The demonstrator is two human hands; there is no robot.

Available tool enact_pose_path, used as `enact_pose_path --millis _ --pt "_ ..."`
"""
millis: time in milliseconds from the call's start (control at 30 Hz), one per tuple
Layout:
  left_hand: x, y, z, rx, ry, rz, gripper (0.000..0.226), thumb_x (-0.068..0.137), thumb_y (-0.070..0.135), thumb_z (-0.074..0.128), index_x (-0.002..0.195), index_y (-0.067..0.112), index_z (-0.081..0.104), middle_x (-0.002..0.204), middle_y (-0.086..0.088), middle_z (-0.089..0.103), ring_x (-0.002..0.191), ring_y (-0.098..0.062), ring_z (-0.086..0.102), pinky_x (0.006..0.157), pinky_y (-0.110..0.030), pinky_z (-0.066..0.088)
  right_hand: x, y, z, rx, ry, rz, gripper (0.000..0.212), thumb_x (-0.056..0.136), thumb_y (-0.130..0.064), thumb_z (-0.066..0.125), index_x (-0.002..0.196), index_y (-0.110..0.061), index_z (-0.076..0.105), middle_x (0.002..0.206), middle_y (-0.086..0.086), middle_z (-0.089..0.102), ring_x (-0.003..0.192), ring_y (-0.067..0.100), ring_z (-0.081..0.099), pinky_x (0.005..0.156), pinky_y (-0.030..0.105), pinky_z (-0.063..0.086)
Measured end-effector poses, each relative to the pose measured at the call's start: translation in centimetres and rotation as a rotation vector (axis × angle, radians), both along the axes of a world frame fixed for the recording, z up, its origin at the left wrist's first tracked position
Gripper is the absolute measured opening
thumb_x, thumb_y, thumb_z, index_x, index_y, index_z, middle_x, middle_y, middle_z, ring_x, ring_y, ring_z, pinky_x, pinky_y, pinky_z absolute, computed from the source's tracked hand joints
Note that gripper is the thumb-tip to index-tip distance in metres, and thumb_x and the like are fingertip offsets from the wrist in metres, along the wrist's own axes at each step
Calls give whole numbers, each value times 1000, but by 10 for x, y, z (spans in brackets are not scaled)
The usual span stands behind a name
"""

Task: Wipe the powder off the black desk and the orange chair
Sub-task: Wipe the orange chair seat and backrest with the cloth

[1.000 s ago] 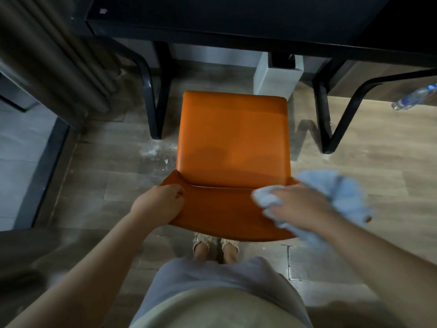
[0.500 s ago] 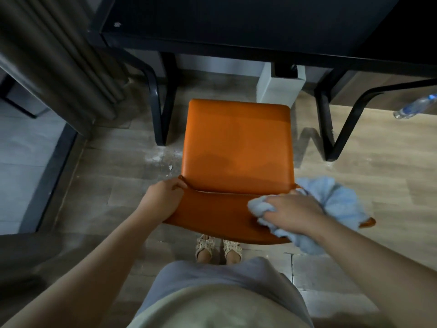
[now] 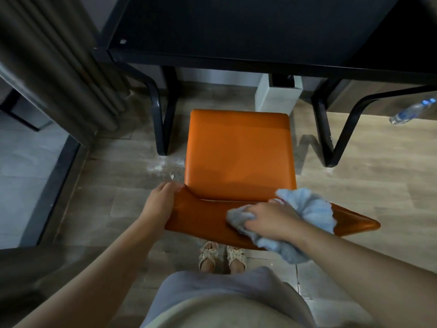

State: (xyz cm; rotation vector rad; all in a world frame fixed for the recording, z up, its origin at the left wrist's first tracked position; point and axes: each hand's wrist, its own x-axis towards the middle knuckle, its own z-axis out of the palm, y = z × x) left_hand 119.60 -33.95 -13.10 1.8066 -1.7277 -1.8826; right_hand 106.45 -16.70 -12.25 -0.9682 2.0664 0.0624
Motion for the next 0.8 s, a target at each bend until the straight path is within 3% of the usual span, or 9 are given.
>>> enact_pose_path --millis 200,267,367,433,500,567,600,700,800 --pt "-3 5 6 -15 27 22 16 88 27 51 81 22 64 95 -12 64 89 -28 59 79 -44 51 71 -64 17 -313 1 70 37 92 -38 40 125 -29 51 136 -1 47 128 26 32 98 39 31" --pt "-3 8 3 -161 -11 -139 19 93 25 46 88 24 64 101 -7 64 94 -26 58 87 -40 46 59 -43 24 -313 7 72 31 92 -37 41 119 -27 53 134 -2 47 127 24 31 97 36 30" --pt "-4 18 -2 -429 -157 -613 23 98 29 36 109 31 56 97 0 62 81 -19 56 75 -33 44 28 9 18 -247 143 6 26 92 -39 40 109 -26 55 127 -5 52 120 21 36 93 34 29" --pt "-5 18 -7 -493 -230 -738 27 99 32 32 116 33 54 97 2 60 82 -19 56 76 -33 45 32 15 16 -251 263 -3 31 90 -40 35 106 -26 57 121 -5 55 115 22 41 88 35 31" --pt "-8 15 -9 -436 -199 -618 30 99 27 34 116 27 59 111 -4 62 96 -23 56 87 -34 43 58 -5 20 -328 349 -8 40 78 -42 30 91 -25 64 99 -6 64 100 24 54 75 32 41" --pt "-12 7 -9 -281 -80 -377 27 97 19 38 100 18 65 117 -12 63 106 -30 56 97 -39 43 81 -27 23 -470 316 -70 38 67 -44 32 76 -28 65 78 -10 64 81 20 60 58 25 45" --pt "-14 5 -6 -178 -27 -282 26 96 17 40 90 17 65 113 -15 64 105 -31 58 98 -43 44 86 -32 22 -523 286 -68 37 67 -44 34 79 -30 65 79 -11 63 81 20 59 56 26 45" --pt "-16 3 -4 -66 -37 -312 21 95 21 46 86 17 64 107 -15 65 101 -30 60 97 -43 45 71 -14 22 -492 230 33 48 72 -47 30 101 -31 65 98 -6 65 94 25 58 73 34 47" --pt "-15 9 -9 -193 -197 -723 17 98 28 42 100 26 58 109 -8 63 100 -24 58 91 -33 44 15 33 21 -199 242 58 47 82 -52 28 112 -34 60 116 -6 61 112 22 47 89 35 35"
